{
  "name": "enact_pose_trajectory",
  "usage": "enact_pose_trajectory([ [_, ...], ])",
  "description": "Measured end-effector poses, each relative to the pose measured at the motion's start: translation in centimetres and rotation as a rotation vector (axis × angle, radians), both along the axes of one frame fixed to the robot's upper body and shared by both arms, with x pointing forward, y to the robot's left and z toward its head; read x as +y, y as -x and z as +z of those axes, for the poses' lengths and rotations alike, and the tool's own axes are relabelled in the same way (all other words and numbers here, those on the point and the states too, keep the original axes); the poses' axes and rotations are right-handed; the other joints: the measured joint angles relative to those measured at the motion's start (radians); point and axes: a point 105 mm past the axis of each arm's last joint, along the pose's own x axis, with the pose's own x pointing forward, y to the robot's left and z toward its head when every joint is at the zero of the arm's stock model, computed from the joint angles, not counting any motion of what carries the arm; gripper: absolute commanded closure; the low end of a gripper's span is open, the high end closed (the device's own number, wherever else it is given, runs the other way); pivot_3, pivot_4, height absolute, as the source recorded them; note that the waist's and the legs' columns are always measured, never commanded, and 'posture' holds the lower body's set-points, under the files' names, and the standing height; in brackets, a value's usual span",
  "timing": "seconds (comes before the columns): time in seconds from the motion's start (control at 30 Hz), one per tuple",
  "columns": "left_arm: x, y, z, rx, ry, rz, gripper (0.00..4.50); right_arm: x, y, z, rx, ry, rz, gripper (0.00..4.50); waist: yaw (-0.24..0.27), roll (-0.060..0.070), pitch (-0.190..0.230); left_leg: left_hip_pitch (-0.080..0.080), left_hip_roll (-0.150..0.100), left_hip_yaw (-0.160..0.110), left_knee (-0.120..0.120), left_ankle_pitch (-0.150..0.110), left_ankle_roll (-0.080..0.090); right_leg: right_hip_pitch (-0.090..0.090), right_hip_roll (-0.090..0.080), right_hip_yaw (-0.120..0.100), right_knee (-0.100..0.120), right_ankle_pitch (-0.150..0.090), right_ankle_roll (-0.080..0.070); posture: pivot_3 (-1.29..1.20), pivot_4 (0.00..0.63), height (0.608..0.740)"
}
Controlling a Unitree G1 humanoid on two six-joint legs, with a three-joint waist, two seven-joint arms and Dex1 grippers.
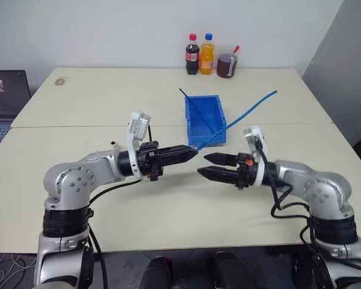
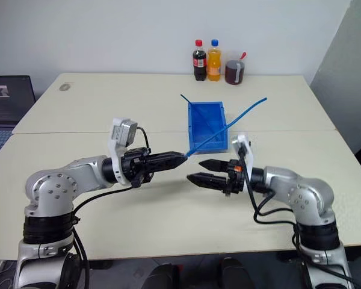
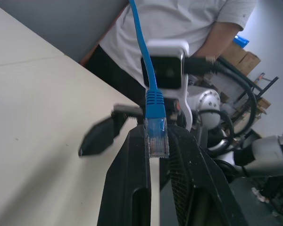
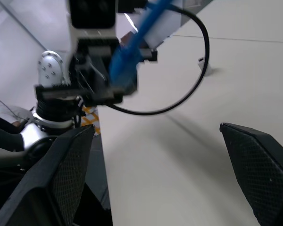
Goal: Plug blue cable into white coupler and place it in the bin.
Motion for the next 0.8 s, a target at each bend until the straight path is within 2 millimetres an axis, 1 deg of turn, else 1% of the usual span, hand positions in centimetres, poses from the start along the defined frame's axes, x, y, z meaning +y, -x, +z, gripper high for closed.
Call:
enact_pose_trajectory([
  [0.1,0.0,0.1,-0.4,0.022,-0.003,0.010,4.26,1.0,0.8,0.0,0.074,-0.042,0.072,0.00,0.002,0.000,0.000,-0.001,0.000,0.000,0.000,0.000,0.000,0.000,-0.001,0.000,-0.001,0.000,0.000,0.00,0.150,0.740],
  [0.17,0.0,0.1,-0.5,0.022,-0.006,0.016,4.26,1.2,1.2,0.1,0.097,-0.049,0.095,0.00,0.004,0.000,0.000,-0.001,-0.001,0.001,0.000,0.000,0.000,0.000,-0.001,0.001,-0.002,0.000,0.000,0.00,0.150,0.740],
  [0.27,0.0,0.4,-0.7,0.039,0.004,0.014,4.26,1.4,1.3,0.6,0.101,-0.055,0.113,0.00,0.008,0.000,0.000,-0.001,-0.001,0.001,0.000,0.000,0.000,0.000,-0.002,0.001,-0.002,0.000,0.000,0.00,0.150,0.740],
  [0.33,-0.1,0.5,-0.7,0.043,0.011,0.011,4.26,1.4,1.1,0.6,0.108,-0.057,0.102,0.00,0.011,0.000,0.000,-0.001,-0.001,0.001,0.000,0.000,0.000,0.000,-0.001,0.001,-0.002,0.000,0.000,0.00,0.150,0.740],
  [0.43,-0.2,0.8,-0.7,0.053,0.022,0.002,4.26,1.2,0.5,0.4,0.132,-0.062,0.075,0.53,0.012,0.000,0.000,-0.001,-0.001,0.002,0.000,0.000,0.000,0.000,-0.001,0.001,-0.002,0.000,0.000,0.00,0.150,0.740],
  [0.57,-0.3,0.9,-0.5,0.048,0.024,-0.001,4.26,1.1,0.1,0.4,0.138,-0.065,0.056,1.40,0.013,0.000,0.000,-0.001,-0.001,0.002,0.000,0.000,0.000,-0.001,-0.001,0.001,-0.002,0.000,0.000,0.00,0.150,0.740],
  [0.63,-0.3,1.0,-0.5,0.051,0.025,0.001,4.26,1.1,0.1,0.5,0.137,-0.066,0.057,1.79,0.013,0.000,0.000,-0.001,-0.001,0.002,0.000,0.000,0.000,-0.001,-0.001,0.001,-0.002,0.000,0.000,0.00,0.150,0.740],
  [0.8,-0.3,0.8,-0.7,0.058,0.018,0.016,4.26,1.1,0.3,0.7,0.134,-0.076,0.074,2.97,0.013,0.000,0.000,-0.001,-0.001,0.002,0.000,0.000,0.000,-0.001,-0.001,0.001,-0.002,0.000,0.000,0.00,0.150,0.740],
])
